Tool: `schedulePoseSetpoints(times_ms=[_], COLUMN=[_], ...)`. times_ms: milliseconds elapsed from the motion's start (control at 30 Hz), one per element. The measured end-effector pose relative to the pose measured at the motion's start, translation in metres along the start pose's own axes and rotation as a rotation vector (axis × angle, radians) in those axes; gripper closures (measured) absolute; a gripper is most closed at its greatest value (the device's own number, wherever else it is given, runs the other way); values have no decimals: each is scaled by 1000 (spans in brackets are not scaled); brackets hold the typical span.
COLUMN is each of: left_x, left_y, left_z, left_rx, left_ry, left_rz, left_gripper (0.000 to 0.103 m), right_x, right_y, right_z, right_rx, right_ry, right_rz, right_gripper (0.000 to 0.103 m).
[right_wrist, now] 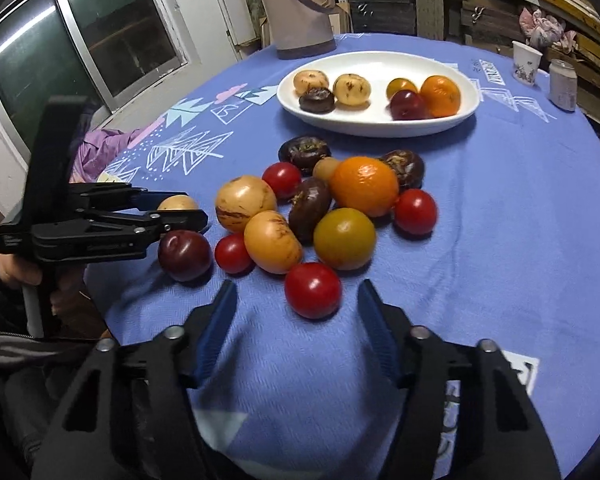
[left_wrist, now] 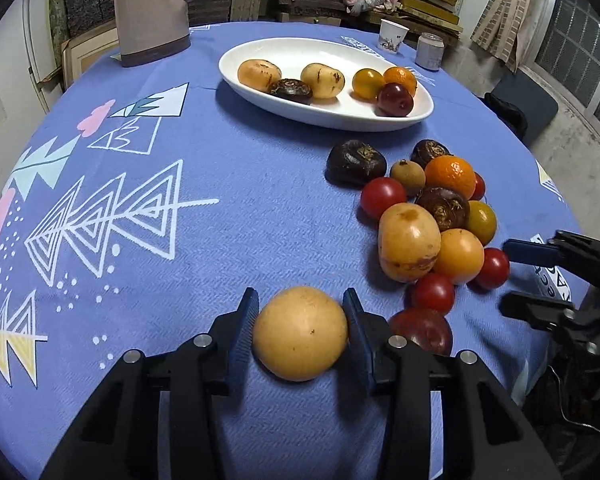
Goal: Organize fruits
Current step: 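Grasp a pale yellow pear with the left tool while the right tool grasps a red tomato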
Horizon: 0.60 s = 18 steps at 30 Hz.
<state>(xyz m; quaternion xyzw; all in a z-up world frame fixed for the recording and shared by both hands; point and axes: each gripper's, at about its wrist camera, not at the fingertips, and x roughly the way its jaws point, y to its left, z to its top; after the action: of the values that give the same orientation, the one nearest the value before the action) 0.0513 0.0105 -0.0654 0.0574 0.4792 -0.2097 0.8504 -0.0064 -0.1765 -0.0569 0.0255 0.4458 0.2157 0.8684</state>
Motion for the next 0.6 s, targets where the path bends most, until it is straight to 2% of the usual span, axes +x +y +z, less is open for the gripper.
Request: schedulePoseSetpoints(times_ms=[67,133,600], left_x=[-1,-3,-13], left_y=[2,4,12], left_z=[-2,-3,-16], left_rx=[-8,-11,-31], left_ry=[3,4,14], left_rz=[-9,-16,2], left_gripper=[59,59,58], right_x=[9,15,8], right_y=[2,1,-7], right_z=[2,2,-7], right_rx=[-2,-3,-3], right_ry=[16,27,22], right_rz=[-26,-45,-34], right_gripper=[57,71,71])
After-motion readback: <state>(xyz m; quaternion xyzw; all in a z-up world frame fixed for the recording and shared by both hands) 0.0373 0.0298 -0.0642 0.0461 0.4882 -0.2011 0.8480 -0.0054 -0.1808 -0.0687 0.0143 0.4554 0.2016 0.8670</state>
